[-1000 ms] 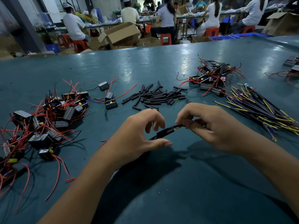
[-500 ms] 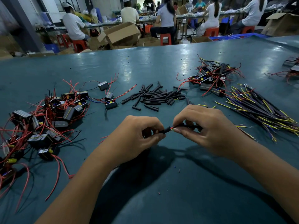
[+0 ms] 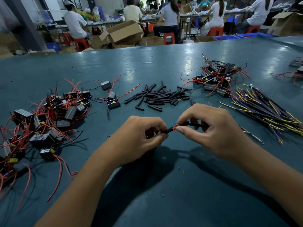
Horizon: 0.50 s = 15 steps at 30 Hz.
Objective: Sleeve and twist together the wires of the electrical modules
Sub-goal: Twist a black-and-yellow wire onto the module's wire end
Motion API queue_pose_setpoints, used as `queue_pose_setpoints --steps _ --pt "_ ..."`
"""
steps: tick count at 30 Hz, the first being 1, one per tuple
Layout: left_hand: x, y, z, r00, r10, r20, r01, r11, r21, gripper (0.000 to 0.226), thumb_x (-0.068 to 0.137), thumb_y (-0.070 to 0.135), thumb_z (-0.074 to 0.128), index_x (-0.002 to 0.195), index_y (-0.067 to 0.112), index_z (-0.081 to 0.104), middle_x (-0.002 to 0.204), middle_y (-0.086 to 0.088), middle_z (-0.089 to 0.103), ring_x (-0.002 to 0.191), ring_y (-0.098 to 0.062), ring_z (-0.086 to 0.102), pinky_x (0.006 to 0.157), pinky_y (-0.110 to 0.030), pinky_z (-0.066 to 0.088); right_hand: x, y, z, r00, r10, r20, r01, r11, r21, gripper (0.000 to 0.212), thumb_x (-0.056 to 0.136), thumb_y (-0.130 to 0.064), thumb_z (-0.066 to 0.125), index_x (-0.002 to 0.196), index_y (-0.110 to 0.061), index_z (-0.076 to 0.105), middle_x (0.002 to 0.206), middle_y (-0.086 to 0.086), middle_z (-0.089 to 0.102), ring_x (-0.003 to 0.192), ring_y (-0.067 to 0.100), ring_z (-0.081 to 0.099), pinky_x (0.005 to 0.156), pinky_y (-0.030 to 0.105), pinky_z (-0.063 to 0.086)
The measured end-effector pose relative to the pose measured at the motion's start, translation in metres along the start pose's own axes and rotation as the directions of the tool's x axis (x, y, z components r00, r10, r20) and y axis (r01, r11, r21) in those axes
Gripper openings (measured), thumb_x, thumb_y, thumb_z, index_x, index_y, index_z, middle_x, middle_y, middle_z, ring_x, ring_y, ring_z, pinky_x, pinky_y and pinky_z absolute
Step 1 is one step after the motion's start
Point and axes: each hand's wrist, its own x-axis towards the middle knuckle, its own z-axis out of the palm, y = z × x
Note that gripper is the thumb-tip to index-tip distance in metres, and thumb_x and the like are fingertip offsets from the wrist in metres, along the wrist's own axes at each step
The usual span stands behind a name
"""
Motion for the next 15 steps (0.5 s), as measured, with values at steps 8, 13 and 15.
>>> queue_pose_setpoints --steps 8,13,15 --pt "0.0017 -0.0001 0.0015 1.000 0.007 -0.003 -0.006 1.000 0.019 0.008 0.092 0.014 0.071 0.086 0.019 0.069 0.071 0.013 0.064 0.059 -0.015 0.059 0.055 -0.025 0.046 0.0009 -0.0014 0.0013 1.000 0.002 -0.028 -0.001 0.999 0.036 0.005 0.085 -0.017 0.078 0.087 -0.017 0.073 0.086 -0.008 0.067 0.079 0.013 0.062 0.069 0.029 0.048" --pt "0.0022 -0.0007 0.0038 1.000 0.017 -0.015 -0.017 0.999 0.029 0.006 0.093 0.016 0.070 0.087 0.020 0.070 0.070 0.013 0.064 0.059 -0.015 0.059 0.056 -0.028 0.047 0.0007 -0.0016 0.0009 1.000 0.005 0.004 -0.005 0.999 0.046 0.007 0.085 -0.013 0.077 0.085 -0.018 0.073 0.086 -0.008 0.065 0.081 0.015 0.063 0.071 0.030 0.048" --pt "0.0023 -0.0026 0.0033 1.000 0.015 -0.013 -0.015 1.000 0.027 0.006 0.093 0.019 0.070 0.088 0.021 0.070 0.069 0.013 0.063 0.061 -0.016 0.059 0.057 -0.031 0.048 0.0008 -0.0005 0.0001 1.000 -0.011 0.016 0.011 1.000 0.018 0.006 0.085 -0.013 0.077 0.085 -0.018 0.073 0.087 -0.006 0.064 0.081 0.014 0.062 0.070 0.028 0.047"
